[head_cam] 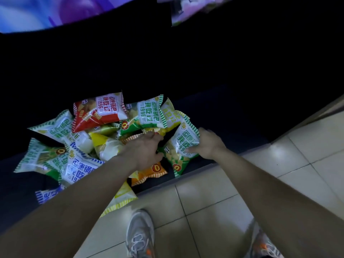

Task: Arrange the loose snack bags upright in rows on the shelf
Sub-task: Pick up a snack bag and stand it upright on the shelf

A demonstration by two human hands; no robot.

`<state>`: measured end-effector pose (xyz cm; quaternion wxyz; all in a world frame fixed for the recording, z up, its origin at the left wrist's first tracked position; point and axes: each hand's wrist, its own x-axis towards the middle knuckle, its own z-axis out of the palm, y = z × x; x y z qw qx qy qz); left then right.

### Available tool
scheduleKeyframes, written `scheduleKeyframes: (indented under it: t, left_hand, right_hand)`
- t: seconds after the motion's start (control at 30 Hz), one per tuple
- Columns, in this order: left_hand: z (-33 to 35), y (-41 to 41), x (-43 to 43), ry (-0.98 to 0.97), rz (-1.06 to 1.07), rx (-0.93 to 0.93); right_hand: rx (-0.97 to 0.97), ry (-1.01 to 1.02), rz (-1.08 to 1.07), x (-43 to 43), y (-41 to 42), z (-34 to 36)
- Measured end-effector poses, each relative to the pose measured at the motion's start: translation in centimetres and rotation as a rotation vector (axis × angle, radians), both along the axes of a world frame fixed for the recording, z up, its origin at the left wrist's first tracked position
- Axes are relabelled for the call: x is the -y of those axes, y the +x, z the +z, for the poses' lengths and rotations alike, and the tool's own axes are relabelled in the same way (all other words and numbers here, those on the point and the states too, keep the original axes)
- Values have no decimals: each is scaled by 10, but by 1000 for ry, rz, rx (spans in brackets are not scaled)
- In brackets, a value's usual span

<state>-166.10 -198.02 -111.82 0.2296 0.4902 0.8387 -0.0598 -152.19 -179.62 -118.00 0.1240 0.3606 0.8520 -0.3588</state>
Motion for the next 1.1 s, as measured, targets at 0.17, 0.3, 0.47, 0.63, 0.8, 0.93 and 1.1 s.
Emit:
scheduleKeyframes:
  t: [0.17, 0.3, 0.47, 0.63, 0.8, 0.93, 1.1]
  left_hand:
    - [21, 12, -1, 57, 10, 44]
    - [32, 24, -9, 137, 8, 61]
    - [9, 50, -44, 262, 38, 108]
    - [3, 59, -93, 363, -1, 165]
    - [1, 58, -96, 396, 90, 178]
    - [6, 49, -101, 427, 190, 58]
    - [7, 30, -160, 563, 329, 34]
  right_hand:
    - [51, 152, 172, -19, 18, 63]
    - [83, 327, 286, -33, 46, 99]
    - [47, 261, 245, -61, 78, 61]
    - [-109, 130, 157, -79, 77, 42]
    - [-219, 85, 164, -62, 62, 50]
    - [-342, 180, 36, -61, 66, 52]
    - [-247, 215, -150, -105, 90, 43]
